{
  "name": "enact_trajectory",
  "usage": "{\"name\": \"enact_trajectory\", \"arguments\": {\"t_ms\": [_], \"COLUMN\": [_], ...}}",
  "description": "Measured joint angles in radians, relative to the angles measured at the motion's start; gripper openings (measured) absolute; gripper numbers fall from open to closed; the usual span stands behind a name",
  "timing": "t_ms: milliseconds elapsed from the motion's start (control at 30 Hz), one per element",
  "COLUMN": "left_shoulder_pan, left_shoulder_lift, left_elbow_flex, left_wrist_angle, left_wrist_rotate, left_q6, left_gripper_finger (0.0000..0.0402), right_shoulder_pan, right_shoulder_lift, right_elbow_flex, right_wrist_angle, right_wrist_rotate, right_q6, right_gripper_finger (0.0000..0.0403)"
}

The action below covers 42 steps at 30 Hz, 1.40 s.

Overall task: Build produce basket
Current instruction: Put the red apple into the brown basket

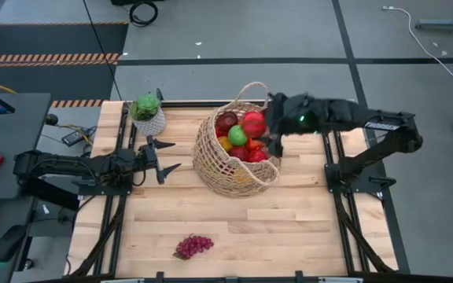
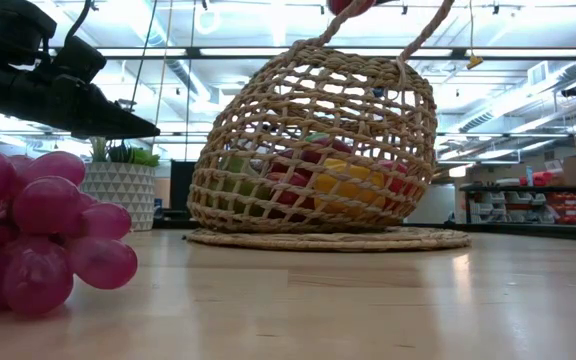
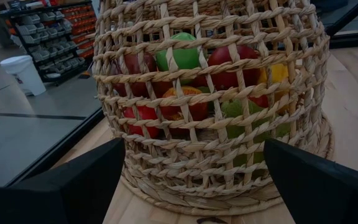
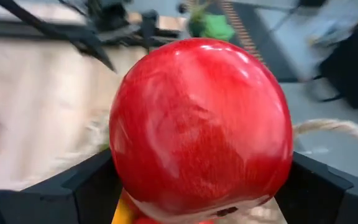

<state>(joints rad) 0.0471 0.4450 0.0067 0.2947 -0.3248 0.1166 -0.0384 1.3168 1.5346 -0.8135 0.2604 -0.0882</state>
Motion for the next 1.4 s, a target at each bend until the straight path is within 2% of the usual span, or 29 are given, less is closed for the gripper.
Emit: {"name": "enact_trajectory", "arguments": {"t_ms": [133,333,467,667,833,900,1067,1267,1400], "left_shoulder_pan": [0.0,0.0,0.0,0.0,0.0,0.0,0.0,0.0,0.0], "left_shoulder_lift": [0.0,0.0,0.0,0.0,0.0,0.0,0.0,0.0,0.0], "left_elbow_flex": [0.0,0.0,0.0,0.0,0.0,0.0,0.0,0.0,0.0], "left_wrist_angle": [0.0,0.0,0.0,0.0,0.0,0.0,0.0,0.0,0.0], "left_wrist_rotate": [0.0,0.0,0.0,0.0,0.0,0.0,0.0,0.0,0.0], "left_q6": [0.0,0.0,0.0,0.0,0.0,0.0,0.0,0.0,0.0], "left_gripper_finger": [0.039,0.039,0.039,0.039,0.039,0.039,0.039,0.039,0.039], "right_shoulder_pan": [0.065,0.133,0.161,0.174,0.182,0.192,0.224,0.24,0.234], "right_shoulder_lift": [0.045,0.128,0.184,0.256,0.307,0.318,0.324,0.313,0.292], "right_elbow_flex": [-0.02,-0.029,-0.029,-0.029,-0.029,-0.028,-0.028,-0.028,-0.028], "right_wrist_angle": [0.055,0.134,0.23,0.352,0.439,0.446,0.455,0.472,0.466], "right_wrist_rotate": [0.237,0.49,0.668,0.798,0.945,0.972,0.954,0.955,0.95], "right_q6": [-0.128,-0.344,-0.571,-0.978,-1.219,-1.27,-1.301,-1.267,-1.173], "right_gripper_finger": [0.0355,0.0355,0.0355,0.0356,0.0358,0.0358,0.0358,0.0358,0.0359]}}
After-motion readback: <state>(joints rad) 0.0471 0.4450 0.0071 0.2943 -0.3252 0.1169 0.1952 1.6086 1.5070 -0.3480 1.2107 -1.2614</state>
